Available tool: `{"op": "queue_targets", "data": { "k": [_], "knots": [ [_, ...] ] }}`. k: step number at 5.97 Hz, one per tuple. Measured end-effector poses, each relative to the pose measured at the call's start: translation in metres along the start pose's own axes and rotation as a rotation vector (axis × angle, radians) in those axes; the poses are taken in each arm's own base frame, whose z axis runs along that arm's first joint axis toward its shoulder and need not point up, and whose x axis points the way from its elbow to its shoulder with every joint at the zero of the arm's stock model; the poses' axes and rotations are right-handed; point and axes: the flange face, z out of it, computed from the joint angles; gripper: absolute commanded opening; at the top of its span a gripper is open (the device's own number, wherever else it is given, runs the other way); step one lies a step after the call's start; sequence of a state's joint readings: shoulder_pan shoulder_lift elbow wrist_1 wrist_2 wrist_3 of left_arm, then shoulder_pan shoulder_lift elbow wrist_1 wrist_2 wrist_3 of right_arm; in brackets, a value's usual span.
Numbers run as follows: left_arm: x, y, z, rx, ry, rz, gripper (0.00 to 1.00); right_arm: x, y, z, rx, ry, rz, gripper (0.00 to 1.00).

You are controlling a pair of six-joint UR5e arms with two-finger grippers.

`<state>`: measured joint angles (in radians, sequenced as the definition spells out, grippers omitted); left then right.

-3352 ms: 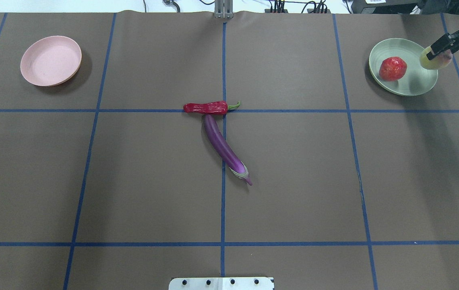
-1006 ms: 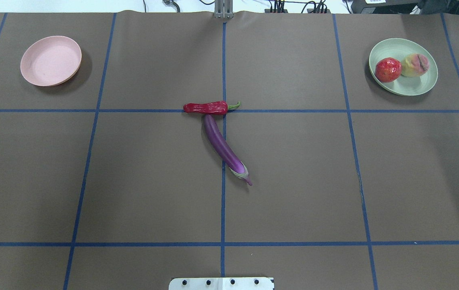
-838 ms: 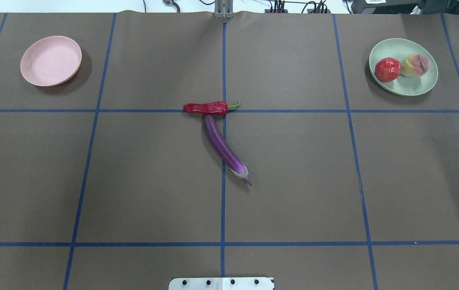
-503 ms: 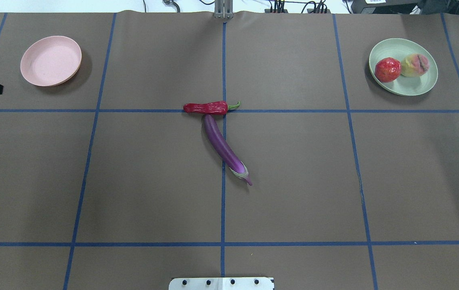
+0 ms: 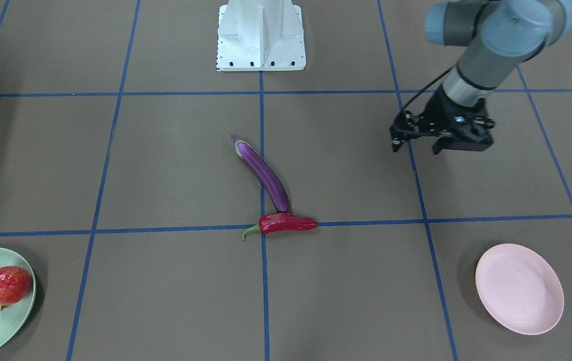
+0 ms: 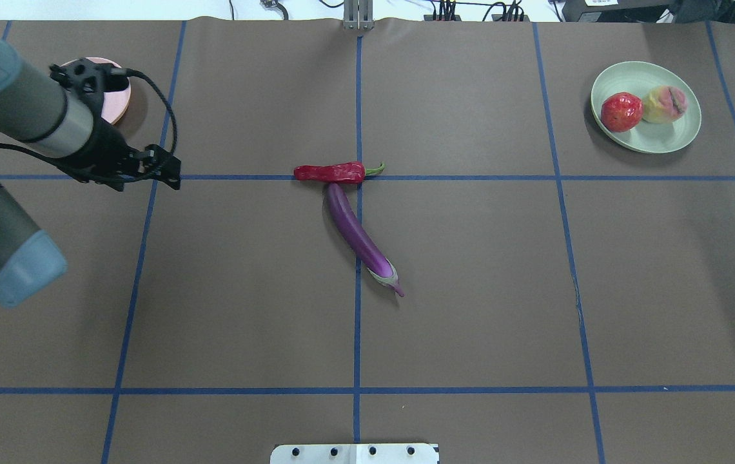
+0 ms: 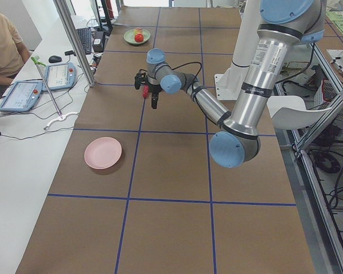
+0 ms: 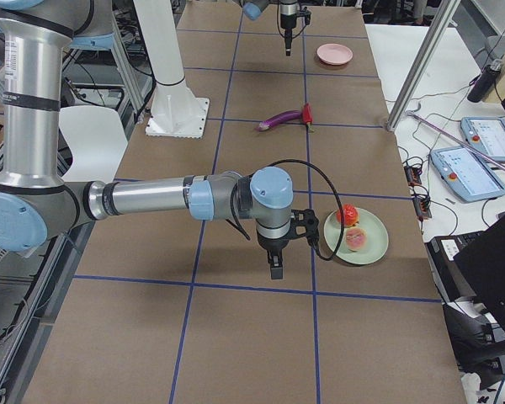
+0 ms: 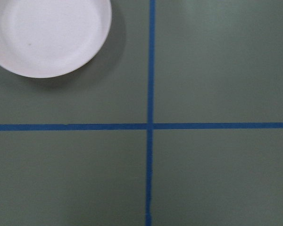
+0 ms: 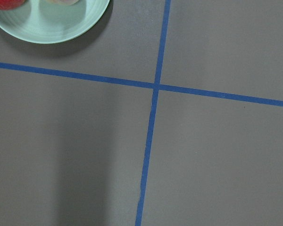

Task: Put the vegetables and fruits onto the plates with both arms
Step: 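Move the left gripper over the purple eggplant and lower onto it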

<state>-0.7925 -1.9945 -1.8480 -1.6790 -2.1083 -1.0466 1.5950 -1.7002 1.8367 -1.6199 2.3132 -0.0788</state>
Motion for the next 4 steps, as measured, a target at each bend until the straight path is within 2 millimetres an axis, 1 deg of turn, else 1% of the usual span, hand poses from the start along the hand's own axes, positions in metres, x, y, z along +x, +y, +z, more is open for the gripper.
{"op": "queue_targets", "data": {
  "k": [1, 2, 3, 4],
  "knots": [
    [0.063, 0.009, 0.031, 0.0, -0.002, -0.044, 1.0, 0.0, 0.0, 0.0, 0.0, 0.0, 0.001, 1.0],
    [0.117, 0.016, 0.063, 0.023, -0.026, -0.089, 1.0, 0.0, 0.0, 0.0, -0.001, 0.0, 0.001, 1.0],
    [0.161, 0.013, 0.092, 0.043, -0.061, -0.139, 1.0, 0.0, 0.001, 0.0, -0.001, 0.0, 0.002, 1.0],
    [0.199, 0.001, 0.118, 0.048, -0.097, -0.188, 1.0, 0.001, 0.001, 0.0, -0.001, 0.0, 0.002, 1.0]
  ]
}}
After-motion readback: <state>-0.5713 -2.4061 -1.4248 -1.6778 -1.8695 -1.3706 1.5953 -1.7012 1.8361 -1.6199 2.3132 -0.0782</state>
